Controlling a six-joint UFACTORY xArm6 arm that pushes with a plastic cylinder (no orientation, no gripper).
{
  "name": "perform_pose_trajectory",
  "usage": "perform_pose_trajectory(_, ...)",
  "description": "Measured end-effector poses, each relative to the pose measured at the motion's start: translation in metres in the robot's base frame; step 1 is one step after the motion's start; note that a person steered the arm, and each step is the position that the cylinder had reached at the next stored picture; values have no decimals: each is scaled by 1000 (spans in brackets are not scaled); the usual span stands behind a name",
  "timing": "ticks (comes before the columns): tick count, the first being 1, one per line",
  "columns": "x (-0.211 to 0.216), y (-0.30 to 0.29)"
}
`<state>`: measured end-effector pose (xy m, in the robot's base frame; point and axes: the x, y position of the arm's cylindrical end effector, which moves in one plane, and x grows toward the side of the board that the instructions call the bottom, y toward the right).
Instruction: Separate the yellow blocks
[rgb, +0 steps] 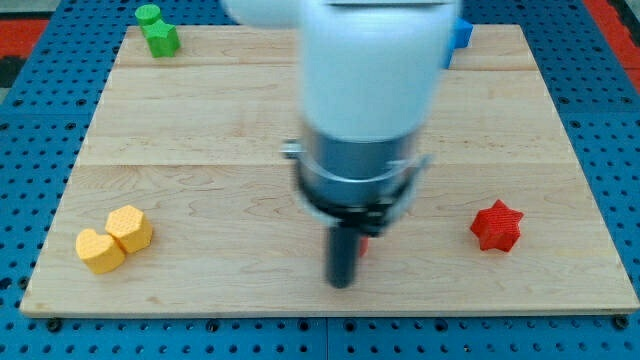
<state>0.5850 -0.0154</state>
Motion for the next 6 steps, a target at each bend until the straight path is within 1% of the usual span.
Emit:
perform_pose_trajectory(1,-25,-32)
perform_pose_trajectory(2,-28,32)
perform_pose_trajectory(4,-28,28)
perform_pose_trajectory(5,-28,-29)
perform_pose_trajectory(6,-18,-100)
